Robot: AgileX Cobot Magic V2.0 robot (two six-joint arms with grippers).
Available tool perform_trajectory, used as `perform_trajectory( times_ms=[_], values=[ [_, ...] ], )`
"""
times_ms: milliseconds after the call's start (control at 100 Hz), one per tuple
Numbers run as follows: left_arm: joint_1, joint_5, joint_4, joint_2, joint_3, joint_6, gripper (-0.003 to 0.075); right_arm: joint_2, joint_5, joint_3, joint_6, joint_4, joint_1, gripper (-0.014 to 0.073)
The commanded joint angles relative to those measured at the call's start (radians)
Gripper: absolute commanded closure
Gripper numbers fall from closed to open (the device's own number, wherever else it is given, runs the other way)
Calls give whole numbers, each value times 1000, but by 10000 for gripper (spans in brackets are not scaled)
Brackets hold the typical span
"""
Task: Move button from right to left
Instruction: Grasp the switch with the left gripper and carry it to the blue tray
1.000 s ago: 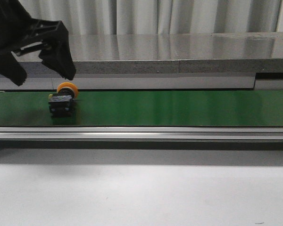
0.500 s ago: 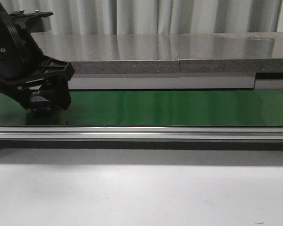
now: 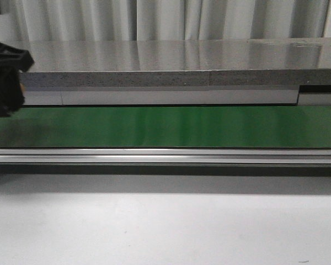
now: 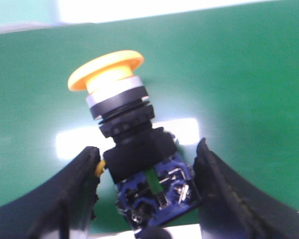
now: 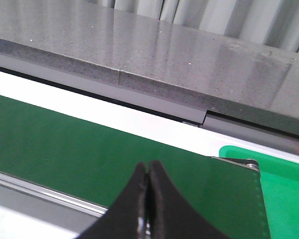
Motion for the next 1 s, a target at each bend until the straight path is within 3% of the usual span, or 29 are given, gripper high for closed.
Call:
perform_trajectory(
  times_ms=[0, 420, 730, 990],
  values=[
    [64, -29, 21, -81, -32, -10, 571, 5, -67, -27, -8, 10, 3, 662],
    [369, -1, 55, -67, -22, 100, 571, 5, -67, -27, -8, 10, 3, 662],
    [388, -109, 58, 105, -22, 128, 571, 5, -67, -27, -8, 10, 3, 662],
    [388, -119, 81, 179, -24, 128, 570, 5, -67, -27, -8, 10, 3, 662]
  ],
)
